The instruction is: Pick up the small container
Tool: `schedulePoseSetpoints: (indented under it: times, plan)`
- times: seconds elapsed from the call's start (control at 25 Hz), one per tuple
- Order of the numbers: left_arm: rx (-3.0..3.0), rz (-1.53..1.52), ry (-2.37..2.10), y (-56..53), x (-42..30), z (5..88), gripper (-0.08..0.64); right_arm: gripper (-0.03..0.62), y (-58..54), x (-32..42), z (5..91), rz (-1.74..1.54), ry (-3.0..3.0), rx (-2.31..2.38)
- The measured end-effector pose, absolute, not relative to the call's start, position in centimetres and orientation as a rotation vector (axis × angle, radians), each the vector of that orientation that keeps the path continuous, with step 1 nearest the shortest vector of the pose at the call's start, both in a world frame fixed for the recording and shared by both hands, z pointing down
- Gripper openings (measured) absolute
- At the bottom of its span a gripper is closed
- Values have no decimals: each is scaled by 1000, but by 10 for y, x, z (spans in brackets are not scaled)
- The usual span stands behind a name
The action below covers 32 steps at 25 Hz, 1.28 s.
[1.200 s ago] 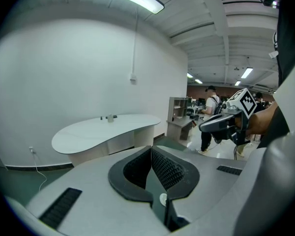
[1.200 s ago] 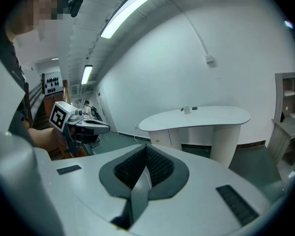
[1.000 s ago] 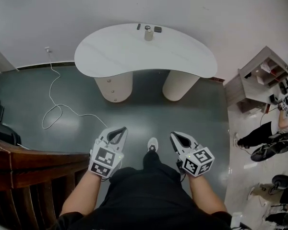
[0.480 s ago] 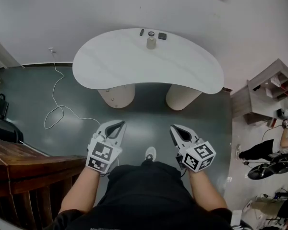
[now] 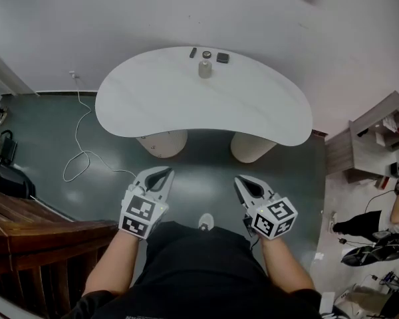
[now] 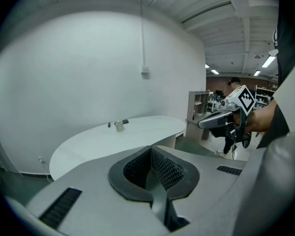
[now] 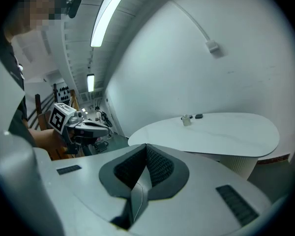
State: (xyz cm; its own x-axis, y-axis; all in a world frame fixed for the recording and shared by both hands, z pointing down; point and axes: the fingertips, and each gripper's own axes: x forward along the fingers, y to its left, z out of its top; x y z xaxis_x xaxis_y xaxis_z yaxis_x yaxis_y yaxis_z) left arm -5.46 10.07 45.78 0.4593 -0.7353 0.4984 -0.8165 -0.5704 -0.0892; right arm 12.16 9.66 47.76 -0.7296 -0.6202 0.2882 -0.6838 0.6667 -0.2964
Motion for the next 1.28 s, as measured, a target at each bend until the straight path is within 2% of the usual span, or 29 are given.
schedulePoseSetpoints:
  times: [0.72, 1.28]
  plan:
    - [2513, 728, -1328, 39, -51, 470, 17, -6, 44, 128, 496, 638, -2680, 1063]
    - [2605, 678, -1246, -125, -74, 464, 17, -6, -98, 84, 492, 599, -2624, 1103]
